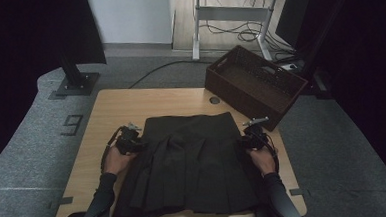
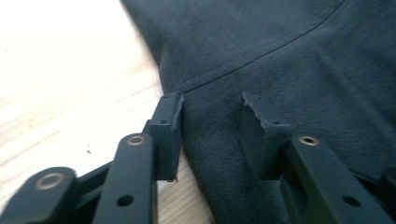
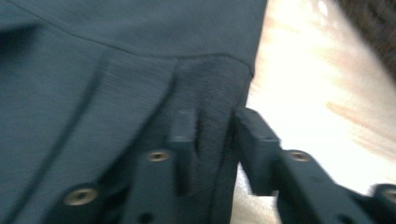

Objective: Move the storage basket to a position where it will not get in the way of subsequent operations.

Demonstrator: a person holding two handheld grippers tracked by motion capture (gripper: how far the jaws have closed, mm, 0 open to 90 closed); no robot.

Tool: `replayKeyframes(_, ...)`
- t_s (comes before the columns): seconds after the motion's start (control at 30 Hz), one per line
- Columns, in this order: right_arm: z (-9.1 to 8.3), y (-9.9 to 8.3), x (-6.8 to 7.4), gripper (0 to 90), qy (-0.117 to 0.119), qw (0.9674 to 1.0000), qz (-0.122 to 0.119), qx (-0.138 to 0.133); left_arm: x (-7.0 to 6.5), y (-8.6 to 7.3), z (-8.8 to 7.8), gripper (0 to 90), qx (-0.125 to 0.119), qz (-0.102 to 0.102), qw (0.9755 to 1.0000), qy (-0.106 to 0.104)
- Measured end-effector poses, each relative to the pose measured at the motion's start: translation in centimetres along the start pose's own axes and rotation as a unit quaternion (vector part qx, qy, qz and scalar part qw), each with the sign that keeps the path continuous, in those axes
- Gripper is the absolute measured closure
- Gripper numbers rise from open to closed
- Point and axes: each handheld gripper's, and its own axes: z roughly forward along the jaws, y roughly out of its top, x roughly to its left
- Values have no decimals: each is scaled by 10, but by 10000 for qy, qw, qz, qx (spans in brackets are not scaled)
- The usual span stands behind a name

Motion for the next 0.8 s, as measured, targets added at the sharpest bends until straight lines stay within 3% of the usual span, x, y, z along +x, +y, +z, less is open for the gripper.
replayKeyframes(0.03, 5, -3, -1, 764, 29, 10000, 78, 13, 0, -1, -1, 626, -15, -39, 10000, -12)
replayKeyframes(0.17, 9, -15, -1, 819, 138, 9996, 207, -134, -3, -8, -7, 759, 41, 150, 9999, -6)
replayKeyframes(0.33, -3, -27, 13, 819, 330, 9994, -84, 13, -4, -20, -21, 789, 247, 370, 9988, -226)
replayKeyframes(0.4, -9, -28, 14, 789, 403, 9991, -131, 24, 2, -21, -27, 730, 199, 324, 9991, -205)
replayKeyframes(0.47, -15, -24, 11, 703, 400, 9992, -19, -69, 13, -16, -30, 602, -60, 2, 9999, -128)
replayKeyframes(0.53, -18, -15, 6, 627, 339, 9991, 119, -227, 21, -11, -25, 488, -182, -262, 9994, -109)
replayKeyframes(0.6, -15, -2, 2, 569, 267, 9989, 226, -315, 22, -6, -15, 412, -181, -376, 9991, -3)
replayKeyframes(0.73, 4, 12, -1, 525, 197, 9990, 344, -214, 17, -5, 3, 358, -201, -537, 9983, -123)
replayKeyframes(0.8, 16, 13, 0, 537, 217, 9991, 374, -48, 12, -4, 5, 351, -243, -499, 9985, -7)
